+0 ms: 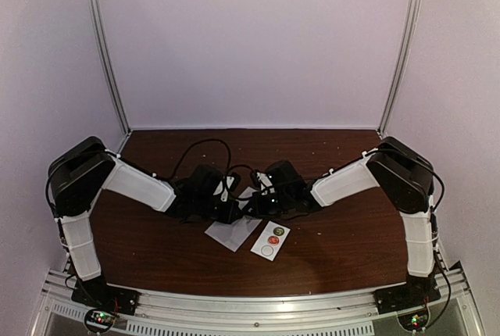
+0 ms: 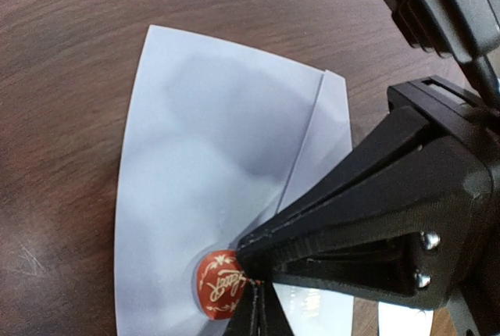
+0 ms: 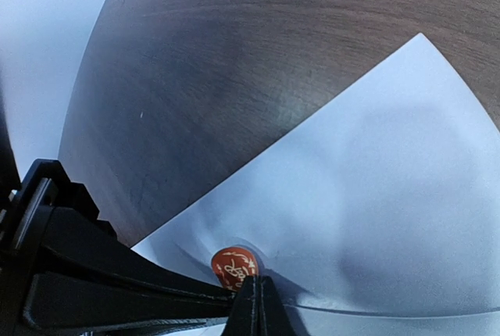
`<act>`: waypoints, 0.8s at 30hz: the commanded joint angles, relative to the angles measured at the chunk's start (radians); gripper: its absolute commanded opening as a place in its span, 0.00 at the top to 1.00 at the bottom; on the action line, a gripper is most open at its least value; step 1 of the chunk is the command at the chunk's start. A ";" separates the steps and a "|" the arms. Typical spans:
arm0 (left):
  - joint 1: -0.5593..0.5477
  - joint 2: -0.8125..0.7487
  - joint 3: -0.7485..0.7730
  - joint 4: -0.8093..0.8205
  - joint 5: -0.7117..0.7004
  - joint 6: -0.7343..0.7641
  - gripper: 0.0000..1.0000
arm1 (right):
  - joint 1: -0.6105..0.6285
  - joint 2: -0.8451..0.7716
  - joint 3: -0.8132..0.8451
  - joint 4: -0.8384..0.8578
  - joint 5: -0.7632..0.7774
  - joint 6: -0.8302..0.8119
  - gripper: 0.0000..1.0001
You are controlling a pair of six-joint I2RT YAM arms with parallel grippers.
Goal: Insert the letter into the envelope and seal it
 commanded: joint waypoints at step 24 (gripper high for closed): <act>0.003 0.021 -0.067 -0.018 -0.019 -0.002 1.00 | -0.006 -0.075 0.058 -0.127 0.022 -0.040 1.00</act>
